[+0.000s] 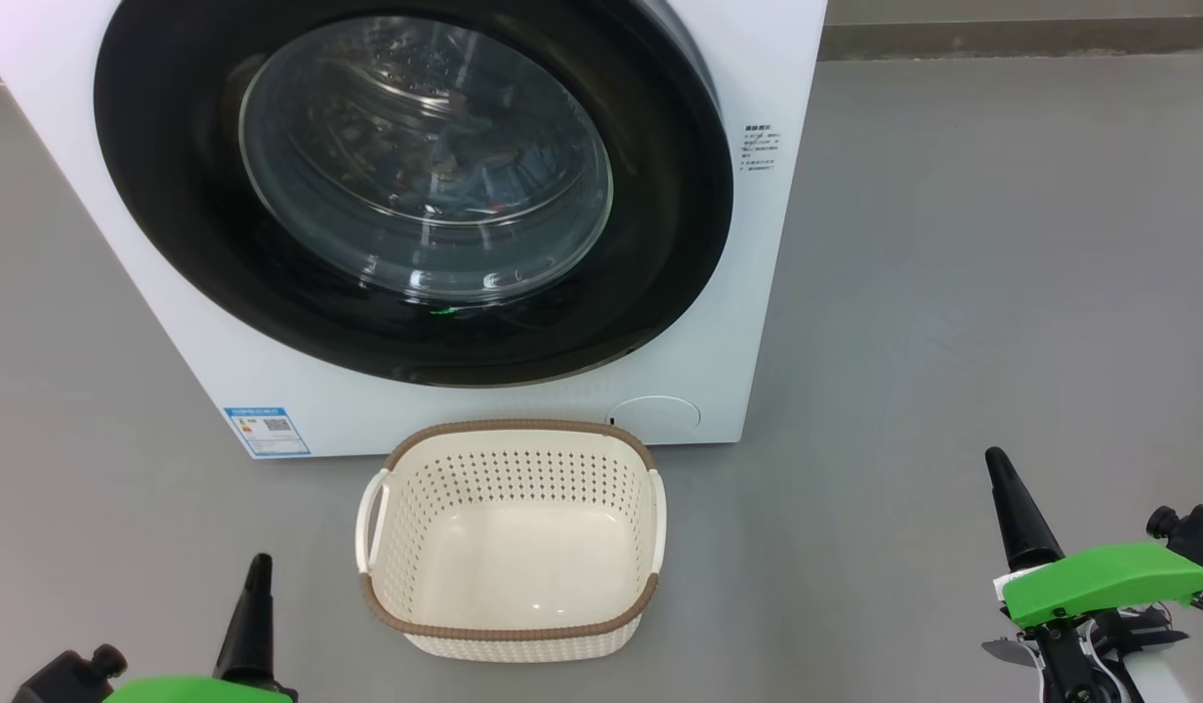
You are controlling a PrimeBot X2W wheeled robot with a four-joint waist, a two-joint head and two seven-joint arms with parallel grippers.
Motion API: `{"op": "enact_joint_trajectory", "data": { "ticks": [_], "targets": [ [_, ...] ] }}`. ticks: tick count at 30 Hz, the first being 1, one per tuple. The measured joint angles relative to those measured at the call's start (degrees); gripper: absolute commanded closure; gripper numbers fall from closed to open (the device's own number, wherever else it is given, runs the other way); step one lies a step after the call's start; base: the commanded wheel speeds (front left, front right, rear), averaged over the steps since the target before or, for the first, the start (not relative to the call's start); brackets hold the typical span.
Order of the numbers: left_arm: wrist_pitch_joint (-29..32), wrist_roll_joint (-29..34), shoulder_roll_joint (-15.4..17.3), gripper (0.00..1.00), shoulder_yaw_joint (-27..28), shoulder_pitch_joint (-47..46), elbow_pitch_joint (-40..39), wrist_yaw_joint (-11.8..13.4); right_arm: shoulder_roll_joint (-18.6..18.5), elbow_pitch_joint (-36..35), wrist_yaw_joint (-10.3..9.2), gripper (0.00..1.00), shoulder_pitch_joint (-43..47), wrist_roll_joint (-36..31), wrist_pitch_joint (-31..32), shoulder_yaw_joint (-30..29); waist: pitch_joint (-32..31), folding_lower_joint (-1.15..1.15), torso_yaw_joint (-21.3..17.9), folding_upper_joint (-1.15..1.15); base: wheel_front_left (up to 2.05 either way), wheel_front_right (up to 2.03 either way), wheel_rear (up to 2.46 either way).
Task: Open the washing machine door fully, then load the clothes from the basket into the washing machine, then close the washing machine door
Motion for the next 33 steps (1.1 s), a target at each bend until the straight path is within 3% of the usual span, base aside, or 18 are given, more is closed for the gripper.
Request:
{"op": "enact_joint_trajectory", "data": {
  "ticks": [33],
  "targets": [
    [5.3, -13.4, -3.3, 1.00, 5.3, 0.0, 0.0, -0.9, 2.2, -1.8, -0.15, 1.00, 1.0, 15.6, 5.1, -4.7, 0.0, 0.00, 0.2, 0.00, 0.00, 0.00, 0.00]
  ]
}}
